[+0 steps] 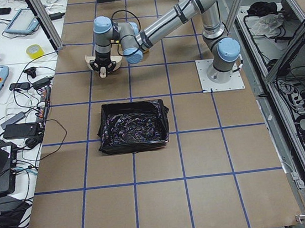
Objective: Sweep and dump trash into bin
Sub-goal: 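Lift the brush and carry it toward the sponge and bread ring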
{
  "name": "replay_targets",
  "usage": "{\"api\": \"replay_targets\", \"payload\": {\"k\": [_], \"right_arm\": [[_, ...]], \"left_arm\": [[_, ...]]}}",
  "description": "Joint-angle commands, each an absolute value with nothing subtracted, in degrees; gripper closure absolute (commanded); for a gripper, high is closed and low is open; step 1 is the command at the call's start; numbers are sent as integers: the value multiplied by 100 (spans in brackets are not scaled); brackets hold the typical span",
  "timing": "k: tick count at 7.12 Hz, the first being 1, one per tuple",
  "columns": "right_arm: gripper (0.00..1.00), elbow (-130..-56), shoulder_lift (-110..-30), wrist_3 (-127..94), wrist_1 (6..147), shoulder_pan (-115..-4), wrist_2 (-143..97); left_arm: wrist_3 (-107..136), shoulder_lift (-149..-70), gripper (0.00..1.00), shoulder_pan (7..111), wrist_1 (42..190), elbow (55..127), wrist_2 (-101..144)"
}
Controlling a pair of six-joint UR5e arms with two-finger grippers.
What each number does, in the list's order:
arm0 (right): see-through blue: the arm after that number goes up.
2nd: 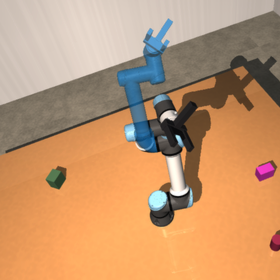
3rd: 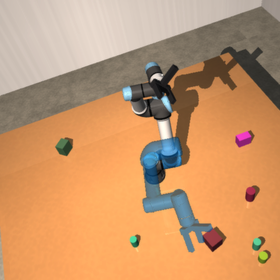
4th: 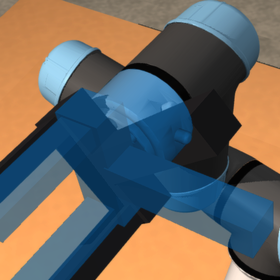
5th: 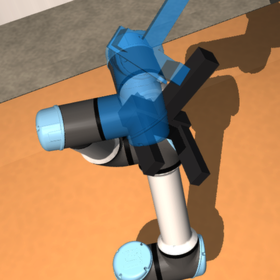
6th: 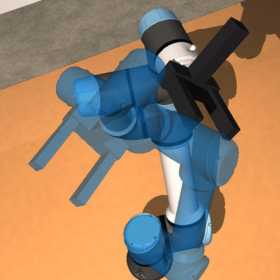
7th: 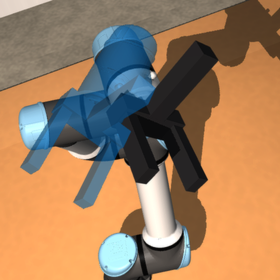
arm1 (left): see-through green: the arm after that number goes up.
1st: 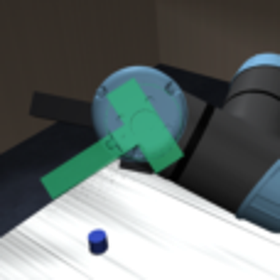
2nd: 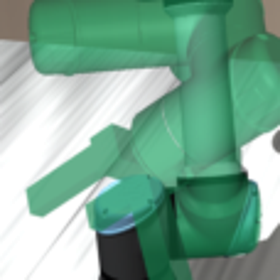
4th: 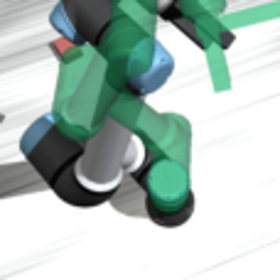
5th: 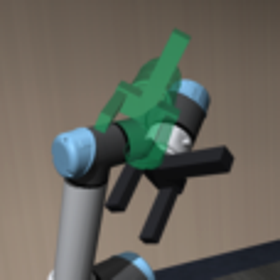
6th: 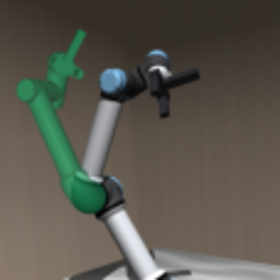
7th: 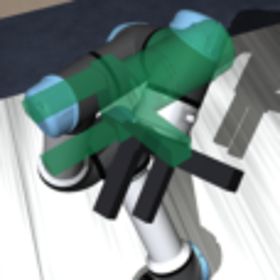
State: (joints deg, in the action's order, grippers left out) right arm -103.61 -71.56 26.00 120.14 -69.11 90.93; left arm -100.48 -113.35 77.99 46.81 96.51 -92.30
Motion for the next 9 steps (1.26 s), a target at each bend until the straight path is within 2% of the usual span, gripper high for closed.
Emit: {"api": "replay_targets", "payload": {"k": [1, 6, 9], "right_arm": [[100, -10257, -7163, 1614, 11909, -7687, 9079], [100, -10248, -7163, -2042, 11795, -9814, 8842], [100, -10257, -7163, -2908, 11602, -10651, 8684]], "left_arm": [[-10160, -11312, 99, 7752, 4780, 9712, -9264], [-10265, -11400, 99, 7901, 4790, 9782, -9281], [-10274, -11452, 99, 7910, 4746, 9870, -9255]]}}
